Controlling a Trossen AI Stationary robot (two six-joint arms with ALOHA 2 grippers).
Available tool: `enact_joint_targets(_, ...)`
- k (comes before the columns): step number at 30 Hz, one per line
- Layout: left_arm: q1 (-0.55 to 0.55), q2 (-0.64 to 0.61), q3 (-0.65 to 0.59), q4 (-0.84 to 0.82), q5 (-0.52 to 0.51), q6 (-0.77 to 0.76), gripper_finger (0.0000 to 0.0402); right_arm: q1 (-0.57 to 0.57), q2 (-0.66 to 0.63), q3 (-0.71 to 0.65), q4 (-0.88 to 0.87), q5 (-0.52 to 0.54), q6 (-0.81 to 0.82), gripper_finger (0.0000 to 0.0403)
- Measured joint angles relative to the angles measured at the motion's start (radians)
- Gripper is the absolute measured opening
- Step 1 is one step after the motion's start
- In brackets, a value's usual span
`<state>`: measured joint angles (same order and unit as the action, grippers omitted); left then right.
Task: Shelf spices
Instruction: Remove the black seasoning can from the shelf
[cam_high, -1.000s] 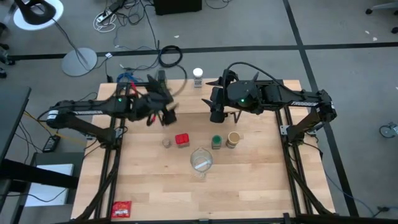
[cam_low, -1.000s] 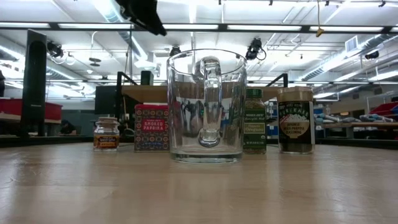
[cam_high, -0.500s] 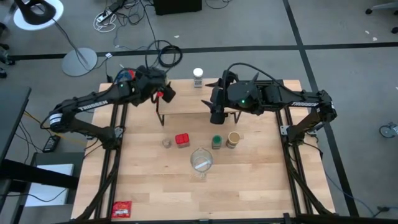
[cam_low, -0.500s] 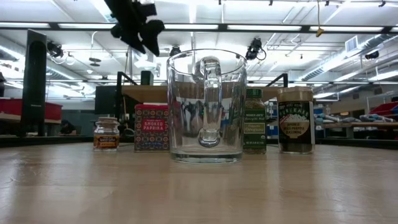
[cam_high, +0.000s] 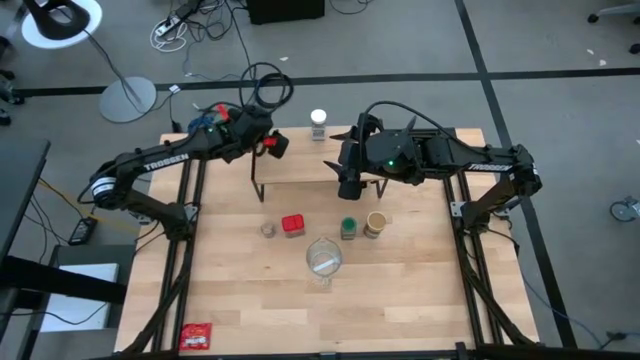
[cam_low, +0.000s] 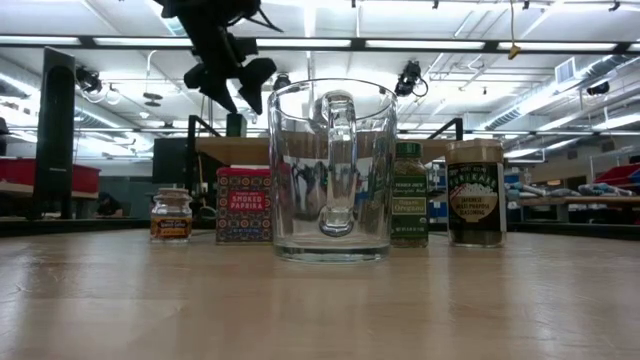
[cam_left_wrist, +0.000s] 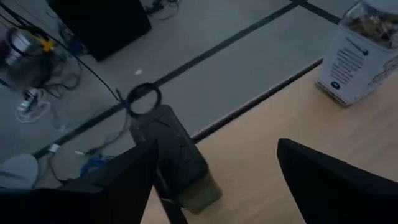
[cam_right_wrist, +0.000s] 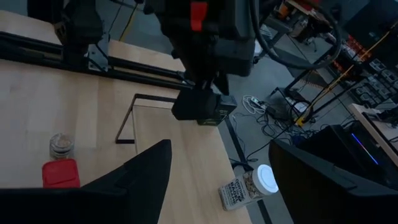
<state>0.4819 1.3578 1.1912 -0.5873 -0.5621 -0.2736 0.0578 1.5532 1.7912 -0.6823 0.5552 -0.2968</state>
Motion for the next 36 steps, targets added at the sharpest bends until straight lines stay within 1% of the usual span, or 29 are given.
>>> enact_joint_targets(5, 0.015, 0.032, 0.002, 0.010, 0.000, 0.003, 0.0333, 0.000, 0.000, 0.000, 0.000, 0.000, 0.000, 0.0266)
enact_joint_targets(11, 0.018, 0.040, 0.003, 0.023, -0.010, 0.008, 0.0328, 0.000, 0.000, 0.000, 0.000, 0.000, 0.000, 0.0266)
enact_joint_targets(19, -0.014, -0.004, -0.001, 0.058, 0.003, 0.001, 0.0310, -0.002, 0.000, 0.000, 0.000, 0.000, -0.002, 0.0265)
enact_joint_targets(24, -0.012, -0.023, -0.001, 0.058, -0.072, -0.014, 0.0310, -0.007, 0.000, 0.000, -0.001, -0.003, -0.002, 0.0267)
enact_joint_targets(31, -0.003, -0.010, -0.001, 0.031, -0.077, -0.042, 0.0310, -0.009, 0.000, 0.000, -0.001, -0.010, -0.002, 0.0264)
enact_joint_targets(36, 0.004, -0.012, 0.000, 0.042, -0.050, -0.078, 0.0310, -0.014, 0.000, 0.000, -0.001, -0.010, -0.002, 0.0265)
